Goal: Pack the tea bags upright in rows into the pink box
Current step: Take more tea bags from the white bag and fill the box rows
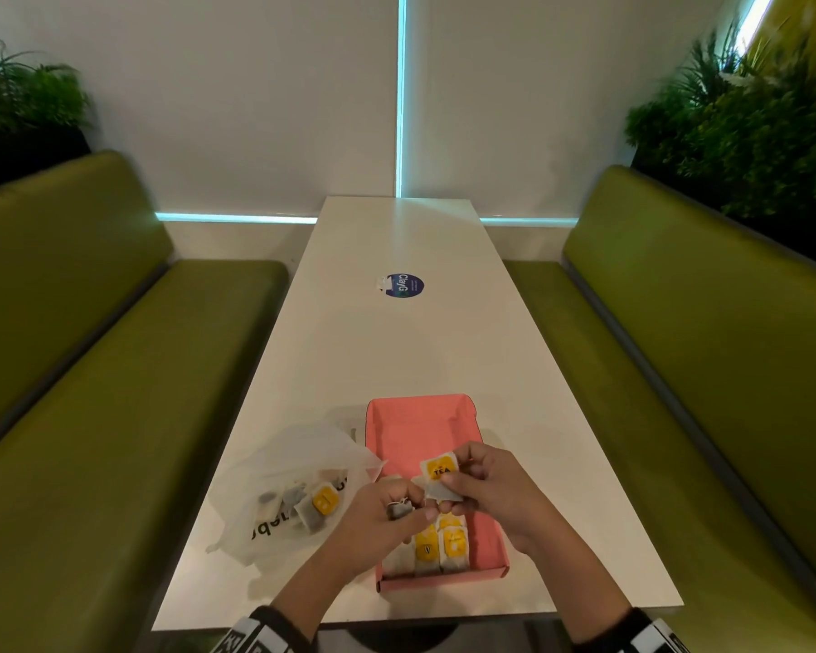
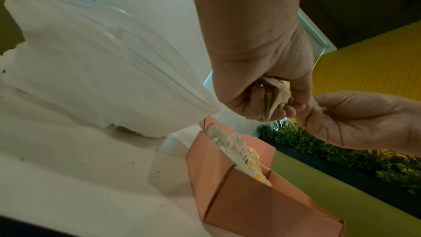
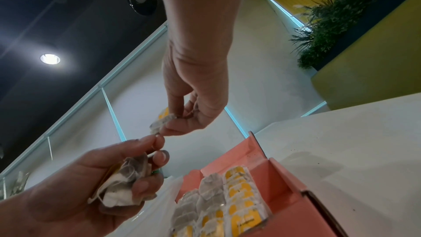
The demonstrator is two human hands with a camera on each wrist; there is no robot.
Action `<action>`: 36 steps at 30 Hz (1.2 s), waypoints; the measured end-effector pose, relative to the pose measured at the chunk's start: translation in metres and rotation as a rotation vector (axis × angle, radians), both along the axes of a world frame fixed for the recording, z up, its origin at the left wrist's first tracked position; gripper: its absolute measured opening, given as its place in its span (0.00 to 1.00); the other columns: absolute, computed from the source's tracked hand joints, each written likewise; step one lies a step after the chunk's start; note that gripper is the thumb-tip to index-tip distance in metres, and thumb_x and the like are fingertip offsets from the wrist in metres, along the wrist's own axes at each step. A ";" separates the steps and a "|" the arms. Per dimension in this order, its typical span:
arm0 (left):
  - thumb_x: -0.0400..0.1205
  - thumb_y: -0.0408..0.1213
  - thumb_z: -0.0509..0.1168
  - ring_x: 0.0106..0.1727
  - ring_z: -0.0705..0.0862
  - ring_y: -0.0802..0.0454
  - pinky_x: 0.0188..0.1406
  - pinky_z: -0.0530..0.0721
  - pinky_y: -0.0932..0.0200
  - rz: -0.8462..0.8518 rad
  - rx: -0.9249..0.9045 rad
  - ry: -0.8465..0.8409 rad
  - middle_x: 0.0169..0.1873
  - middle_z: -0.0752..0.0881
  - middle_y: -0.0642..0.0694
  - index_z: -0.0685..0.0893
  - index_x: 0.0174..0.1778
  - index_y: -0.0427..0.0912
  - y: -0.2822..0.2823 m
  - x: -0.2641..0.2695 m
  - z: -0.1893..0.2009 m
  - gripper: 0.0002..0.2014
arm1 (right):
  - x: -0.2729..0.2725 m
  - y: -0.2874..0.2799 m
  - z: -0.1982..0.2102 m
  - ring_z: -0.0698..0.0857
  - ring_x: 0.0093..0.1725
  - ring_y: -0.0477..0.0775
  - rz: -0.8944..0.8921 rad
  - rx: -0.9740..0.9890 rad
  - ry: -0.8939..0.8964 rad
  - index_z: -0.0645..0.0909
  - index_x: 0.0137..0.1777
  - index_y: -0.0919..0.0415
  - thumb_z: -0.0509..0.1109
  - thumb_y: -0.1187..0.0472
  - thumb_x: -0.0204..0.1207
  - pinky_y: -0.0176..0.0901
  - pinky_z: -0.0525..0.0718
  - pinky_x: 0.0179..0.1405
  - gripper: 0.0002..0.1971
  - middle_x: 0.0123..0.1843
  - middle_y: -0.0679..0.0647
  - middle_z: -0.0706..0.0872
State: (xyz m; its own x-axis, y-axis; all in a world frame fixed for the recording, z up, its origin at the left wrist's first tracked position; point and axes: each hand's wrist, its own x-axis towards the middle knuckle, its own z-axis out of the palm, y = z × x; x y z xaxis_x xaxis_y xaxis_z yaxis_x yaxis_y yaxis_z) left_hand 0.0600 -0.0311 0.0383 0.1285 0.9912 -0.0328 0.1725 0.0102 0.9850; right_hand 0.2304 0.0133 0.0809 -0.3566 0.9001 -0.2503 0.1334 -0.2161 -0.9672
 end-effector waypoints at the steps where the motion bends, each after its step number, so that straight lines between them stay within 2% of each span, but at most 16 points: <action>1: 0.76 0.34 0.72 0.31 0.81 0.63 0.33 0.80 0.64 -0.002 0.006 -0.007 0.37 0.82 0.44 0.85 0.35 0.43 0.000 0.000 0.000 0.05 | 0.000 0.000 0.000 0.87 0.31 0.52 -0.020 0.016 -0.017 0.80 0.45 0.66 0.69 0.73 0.75 0.36 0.84 0.29 0.03 0.34 0.58 0.88; 3: 0.76 0.36 0.74 0.35 0.82 0.62 0.34 0.80 0.65 -0.026 0.031 -0.014 0.39 0.83 0.45 0.89 0.39 0.42 -0.002 -0.001 0.000 0.03 | 0.000 0.002 -0.002 0.86 0.29 0.48 -0.049 0.039 -0.047 0.80 0.43 0.65 0.70 0.73 0.75 0.37 0.84 0.31 0.03 0.31 0.53 0.87; 5: 0.74 0.39 0.74 0.39 0.83 0.61 0.36 0.80 0.66 -0.066 0.055 -0.012 0.37 0.85 0.55 0.91 0.40 0.47 -0.003 0.001 0.001 0.01 | 0.000 0.002 -0.004 0.84 0.29 0.48 -0.066 0.038 -0.038 0.80 0.42 0.65 0.70 0.73 0.75 0.41 0.82 0.34 0.04 0.30 0.53 0.87; 7: 0.77 0.35 0.72 0.39 0.83 0.66 0.36 0.80 0.69 -0.112 0.067 -0.003 0.35 0.86 0.64 0.90 0.41 0.52 -0.004 0.004 0.004 0.06 | 0.000 0.002 -0.006 0.84 0.31 0.49 -0.083 0.037 -0.020 0.81 0.43 0.66 0.70 0.74 0.75 0.43 0.82 0.34 0.03 0.32 0.55 0.87; 9: 0.78 0.33 0.70 0.39 0.83 0.68 0.37 0.79 0.70 -0.128 0.078 0.021 0.36 0.86 0.67 0.89 0.46 0.52 -0.004 0.007 0.003 0.08 | -0.001 0.001 -0.008 0.85 0.35 0.50 -0.087 0.041 -0.001 0.81 0.45 0.69 0.70 0.73 0.75 0.43 0.82 0.37 0.02 0.34 0.55 0.88; 11: 0.77 0.38 0.71 0.40 0.83 0.65 0.37 0.79 0.69 -0.108 0.081 0.028 0.40 0.88 0.58 0.90 0.48 0.55 -0.004 0.006 0.002 0.07 | -0.001 0.001 -0.008 0.86 0.37 0.50 -0.070 0.035 0.033 0.82 0.47 0.70 0.70 0.72 0.75 0.41 0.83 0.39 0.03 0.35 0.54 0.88; 13: 0.73 0.45 0.73 0.37 0.82 0.61 0.36 0.80 0.66 -0.043 0.041 -0.028 0.41 0.85 0.41 0.91 0.46 0.54 -0.004 0.004 0.002 0.07 | 0.000 0.001 -0.007 0.85 0.35 0.47 -0.053 0.026 0.063 0.82 0.46 0.68 0.70 0.71 0.75 0.35 0.82 0.36 0.01 0.34 0.53 0.88; 14: 0.70 0.47 0.74 0.34 0.81 0.61 0.35 0.80 0.63 -0.011 0.018 -0.081 0.39 0.83 0.40 0.92 0.44 0.51 -0.004 0.003 0.003 0.09 | 0.001 0.001 -0.006 0.84 0.34 0.46 -0.044 0.022 0.075 0.82 0.43 0.65 0.70 0.71 0.75 0.33 0.80 0.34 0.02 0.33 0.52 0.88; 17: 0.68 0.47 0.74 0.30 0.79 0.58 0.35 0.78 0.60 0.018 -0.014 -0.187 0.32 0.83 0.51 0.91 0.36 0.46 -0.005 0.000 0.004 0.09 | 0.003 0.001 -0.004 0.81 0.33 0.44 -0.011 0.013 0.107 0.81 0.39 0.61 0.71 0.72 0.74 0.31 0.77 0.32 0.06 0.31 0.50 0.85; 19: 0.70 0.42 0.73 0.28 0.78 0.55 0.35 0.78 0.61 0.013 -0.013 -0.212 0.32 0.83 0.51 0.90 0.33 0.48 -0.006 0.000 0.007 0.03 | 0.003 0.000 -0.004 0.81 0.33 0.44 0.009 0.006 0.134 0.81 0.39 0.61 0.71 0.71 0.73 0.31 0.77 0.32 0.06 0.31 0.49 0.85; 22: 0.72 0.39 0.70 0.27 0.77 0.55 0.36 0.78 0.61 0.019 -0.013 -0.261 0.35 0.88 0.46 0.91 0.36 0.47 -0.008 0.000 0.011 0.04 | 0.003 -0.001 -0.006 0.81 0.36 0.46 0.019 0.005 0.158 0.83 0.40 0.60 0.71 0.70 0.73 0.34 0.78 0.36 0.05 0.34 0.50 0.85; 24: 0.74 0.37 0.71 0.27 0.77 0.54 0.35 0.79 0.62 0.012 -0.003 -0.308 0.33 0.88 0.48 0.91 0.41 0.44 -0.009 0.001 0.014 0.05 | 0.003 -0.001 -0.005 0.80 0.38 0.49 0.043 0.012 0.145 0.85 0.40 0.58 0.73 0.67 0.72 0.37 0.78 0.40 0.04 0.35 0.52 0.85; 26: 0.76 0.35 0.70 0.26 0.77 0.54 0.32 0.79 0.63 0.065 -0.010 -0.368 0.29 0.87 0.50 0.92 0.39 0.47 -0.010 0.001 0.016 0.05 | 0.003 -0.002 -0.004 0.79 0.40 0.50 0.060 0.011 0.140 0.87 0.40 0.57 0.75 0.62 0.67 0.39 0.78 0.42 0.03 0.37 0.53 0.85; 30: 0.74 0.46 0.70 0.27 0.78 0.50 0.36 0.76 0.58 0.114 -0.055 -0.397 0.27 0.84 0.47 0.87 0.25 0.41 -0.007 -0.001 0.014 0.15 | 0.002 -0.003 -0.005 0.79 0.37 0.47 0.055 0.008 0.170 0.86 0.41 0.59 0.73 0.68 0.72 0.34 0.79 0.38 0.04 0.36 0.53 0.84; 34: 0.66 0.54 0.71 0.27 0.76 0.51 0.35 0.69 0.54 0.085 -0.041 -0.335 0.26 0.81 0.46 0.86 0.27 0.47 -0.008 0.002 0.011 0.14 | -0.003 -0.004 -0.007 0.82 0.35 0.48 -0.001 0.011 0.225 0.84 0.40 0.63 0.70 0.73 0.74 0.38 0.82 0.37 0.06 0.35 0.55 0.84; 36: 0.65 0.55 0.71 0.28 0.76 0.51 0.34 0.68 0.54 0.084 -0.037 -0.315 0.25 0.81 0.48 0.86 0.26 0.50 -0.008 0.004 0.011 0.12 | -0.005 -0.004 -0.006 0.83 0.33 0.47 -0.032 0.020 0.249 0.83 0.39 0.65 0.68 0.75 0.74 0.35 0.82 0.33 0.07 0.34 0.55 0.84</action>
